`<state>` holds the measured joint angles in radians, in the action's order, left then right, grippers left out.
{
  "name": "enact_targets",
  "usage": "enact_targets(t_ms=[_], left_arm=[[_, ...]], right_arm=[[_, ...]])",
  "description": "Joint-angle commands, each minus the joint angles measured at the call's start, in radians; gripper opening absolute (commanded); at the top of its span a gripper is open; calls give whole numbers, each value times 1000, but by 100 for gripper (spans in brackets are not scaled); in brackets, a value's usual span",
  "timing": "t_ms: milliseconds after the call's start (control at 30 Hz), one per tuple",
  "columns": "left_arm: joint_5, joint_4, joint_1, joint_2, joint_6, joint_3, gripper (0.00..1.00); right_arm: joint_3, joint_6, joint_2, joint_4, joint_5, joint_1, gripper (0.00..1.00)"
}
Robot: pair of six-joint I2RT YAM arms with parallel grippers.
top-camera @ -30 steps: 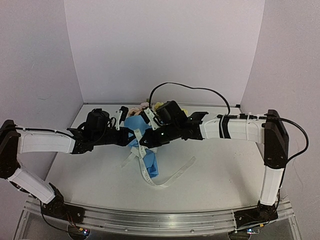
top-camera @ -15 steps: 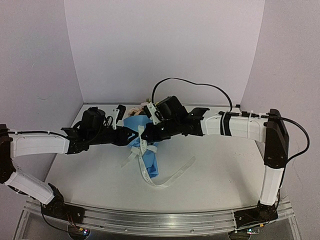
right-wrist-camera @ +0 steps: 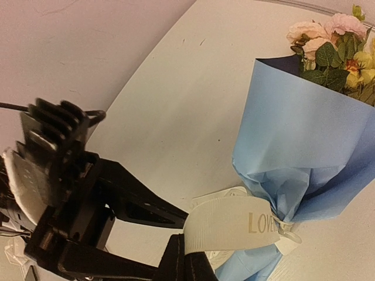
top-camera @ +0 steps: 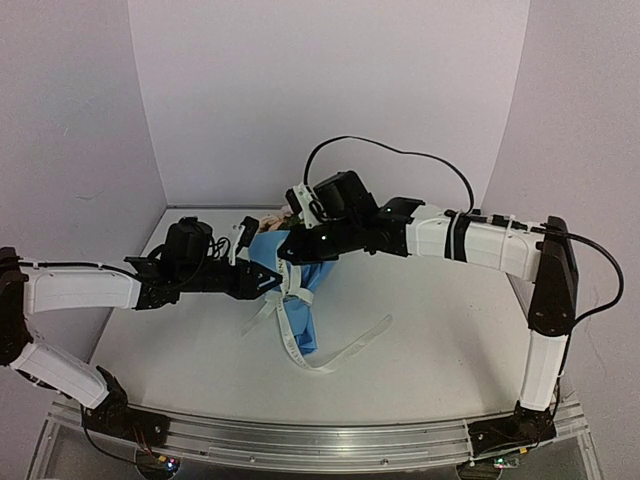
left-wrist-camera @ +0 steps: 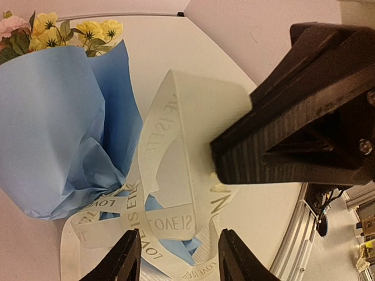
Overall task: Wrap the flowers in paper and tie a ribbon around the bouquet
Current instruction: Cross the half-tied ribbon over the folded bouquet.
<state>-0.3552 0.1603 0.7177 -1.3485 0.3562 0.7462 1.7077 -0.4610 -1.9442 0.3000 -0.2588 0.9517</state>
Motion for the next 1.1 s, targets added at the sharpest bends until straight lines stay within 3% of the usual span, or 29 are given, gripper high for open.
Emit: enact_targets(t_ms=[0, 267, 367, 433, 533, 633, 733, 833, 867, 933, 1067], left_arm=[[-39, 46, -5, -41, -16, 54, 47], [-12, 109, -4, -94, 8, 104, 43], [-8, 120, -4, -108, 22, 110, 36], [-1, 118, -4, -118, 29, 112, 25], [34, 112, -4, -117, 44, 106, 8], [98, 127, -5, -93, 67, 83, 0], [138, 148, -6, -69, 87, 61, 0], [143, 159, -7, -59, 110, 55, 0], [144, 153, -8, -60, 116, 58, 0], [144, 137, -12, -61, 132, 66, 0], [143, 114, -20, -61, 156, 77, 0]], right_arm=[[60, -1, 11, 13, 1, -2, 0], [79, -8, -7, 27, -8, -2, 0], [73, -10, -10, 30, -4, -1, 0], [71, -13, -10, 32, 0, -2, 0], [63, -14, 0, 34, 14, -1, 7], [43, -14, 19, 33, 30, -2, 15], [14, -17, 39, 34, 41, -2, 23], [-22, -23, 64, 32, 54, -1, 53], [-39, -24, 78, 31, 59, -2, 57], [-76, -24, 106, 27, 75, -1, 63], [-169, -30, 148, -9, 88, 0, 62]])
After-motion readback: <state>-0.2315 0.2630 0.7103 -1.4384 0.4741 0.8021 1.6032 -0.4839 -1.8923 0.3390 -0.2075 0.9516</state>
